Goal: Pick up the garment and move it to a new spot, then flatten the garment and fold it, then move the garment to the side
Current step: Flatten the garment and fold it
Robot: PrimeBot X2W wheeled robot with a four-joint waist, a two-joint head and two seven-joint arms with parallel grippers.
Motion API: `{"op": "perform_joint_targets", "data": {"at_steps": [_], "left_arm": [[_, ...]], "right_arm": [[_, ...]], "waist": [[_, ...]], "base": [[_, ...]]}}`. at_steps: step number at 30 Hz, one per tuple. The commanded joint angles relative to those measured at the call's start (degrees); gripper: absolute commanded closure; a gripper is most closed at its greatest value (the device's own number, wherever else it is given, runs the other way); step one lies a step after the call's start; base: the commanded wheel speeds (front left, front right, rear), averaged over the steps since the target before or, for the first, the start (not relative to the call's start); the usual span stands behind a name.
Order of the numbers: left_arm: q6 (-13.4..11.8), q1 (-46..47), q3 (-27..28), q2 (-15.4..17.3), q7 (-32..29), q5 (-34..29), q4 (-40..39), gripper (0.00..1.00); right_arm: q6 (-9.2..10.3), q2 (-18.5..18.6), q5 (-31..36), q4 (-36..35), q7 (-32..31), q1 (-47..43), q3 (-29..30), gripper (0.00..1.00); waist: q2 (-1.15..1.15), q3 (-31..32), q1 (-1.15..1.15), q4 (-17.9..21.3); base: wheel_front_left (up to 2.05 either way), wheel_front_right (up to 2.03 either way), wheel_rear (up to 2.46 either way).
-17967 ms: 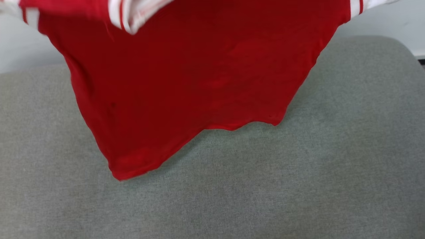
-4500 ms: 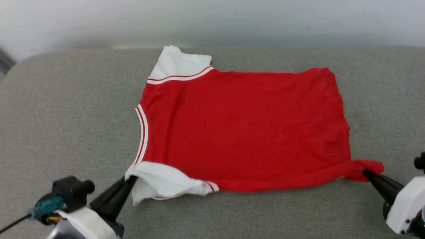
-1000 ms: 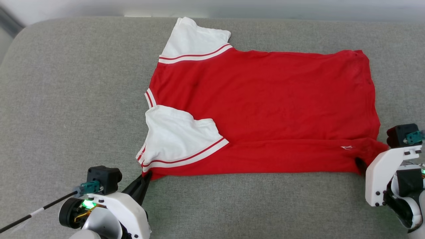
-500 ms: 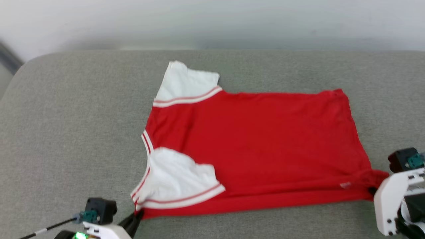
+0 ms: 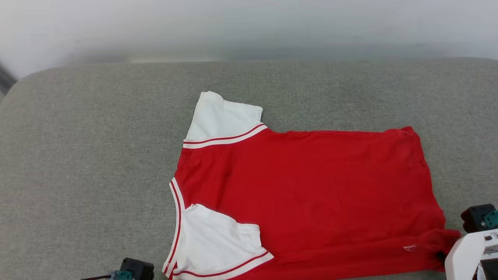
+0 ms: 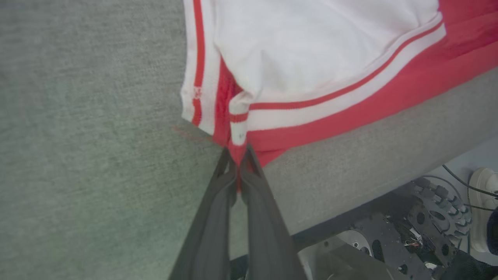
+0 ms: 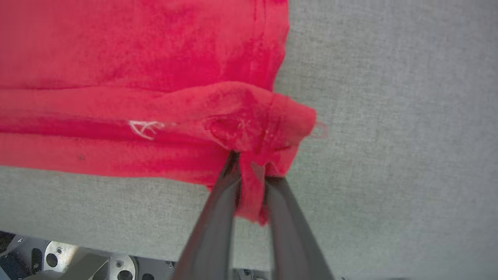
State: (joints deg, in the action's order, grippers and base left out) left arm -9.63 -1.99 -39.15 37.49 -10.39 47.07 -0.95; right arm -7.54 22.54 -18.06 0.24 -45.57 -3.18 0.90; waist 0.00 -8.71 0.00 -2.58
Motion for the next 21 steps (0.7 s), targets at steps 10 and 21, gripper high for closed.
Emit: {"op": "perform_joint_targets", "data": {"at_steps": [10,21], "left_arm": [[1.84,2.24,3.12,-1.65,7.92,0.02,0.18,0.00],[3.31,3.21,11.31,-5.18,24.86,-3.55,-2.50,0.00]], "right_arm": [[0.08,-1.08,-0.35,-1.00,8.11,4.06,1.07,0.00],[0.08,-5.34,0.63,-4.41,27.25,6.67,2.13,0.00]], "waist": [[0.00,1.64,0.00,-0.40],[0.00,4.03,0.00,-0.08]], "base": [[0.00,0.00,0.00],[0.00,0.00,0.00]]}}
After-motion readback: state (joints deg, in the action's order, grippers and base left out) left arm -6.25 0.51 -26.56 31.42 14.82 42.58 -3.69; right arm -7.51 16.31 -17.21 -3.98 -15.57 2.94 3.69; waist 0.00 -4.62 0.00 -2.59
